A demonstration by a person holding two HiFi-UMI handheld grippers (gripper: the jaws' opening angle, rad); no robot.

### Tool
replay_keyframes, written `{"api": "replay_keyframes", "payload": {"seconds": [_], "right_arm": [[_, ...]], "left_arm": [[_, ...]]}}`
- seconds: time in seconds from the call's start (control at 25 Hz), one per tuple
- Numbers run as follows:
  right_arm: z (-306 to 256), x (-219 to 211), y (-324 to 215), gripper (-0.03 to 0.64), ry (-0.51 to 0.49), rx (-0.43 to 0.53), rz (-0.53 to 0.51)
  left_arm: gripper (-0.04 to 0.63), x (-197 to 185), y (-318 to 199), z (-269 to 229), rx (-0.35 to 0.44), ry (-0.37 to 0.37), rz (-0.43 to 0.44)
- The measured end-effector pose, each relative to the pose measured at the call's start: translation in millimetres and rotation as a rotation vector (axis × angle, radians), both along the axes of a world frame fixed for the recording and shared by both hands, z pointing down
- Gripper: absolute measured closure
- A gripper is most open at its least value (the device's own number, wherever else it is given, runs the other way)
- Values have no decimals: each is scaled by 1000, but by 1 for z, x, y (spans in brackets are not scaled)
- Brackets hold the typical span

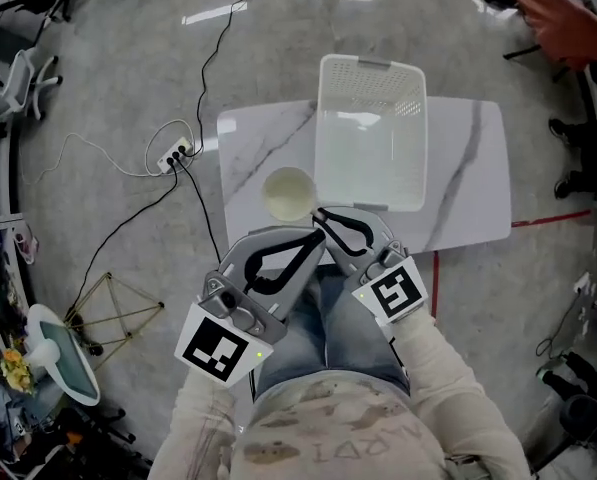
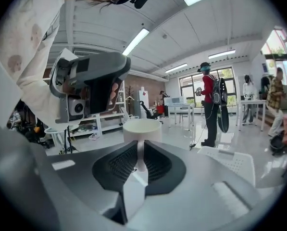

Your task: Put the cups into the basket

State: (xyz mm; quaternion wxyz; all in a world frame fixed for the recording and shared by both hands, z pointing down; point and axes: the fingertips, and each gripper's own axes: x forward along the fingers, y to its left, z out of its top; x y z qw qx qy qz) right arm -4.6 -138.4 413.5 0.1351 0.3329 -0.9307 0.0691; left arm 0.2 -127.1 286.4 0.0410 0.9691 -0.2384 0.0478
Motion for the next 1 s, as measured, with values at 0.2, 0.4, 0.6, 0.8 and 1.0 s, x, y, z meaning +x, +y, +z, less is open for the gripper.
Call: {"api": "replay_keyframes", "payload": {"seconds": [0.2, 0.4, 0.6, 0.8, 1.0], "right_arm": [[-37, 46, -30, 554, -41, 34, 105], [-29, 96, -59, 555, -12, -29, 183], [9, 122, -92, 555, 25, -106, 207], [65, 133, -124, 555, 102, -171, 199], [118, 133, -145, 555, 148, -245, 201]], "left_arm": [[595, 23, -9, -27, 27, 36, -1], [595, 52, -24, -38, 42, 45, 8], [595, 71, -44, -33, 28, 37, -4], [595, 82, -68, -18, 15, 36, -24], [595, 82, -86, 1, -13, 24, -32]]}}
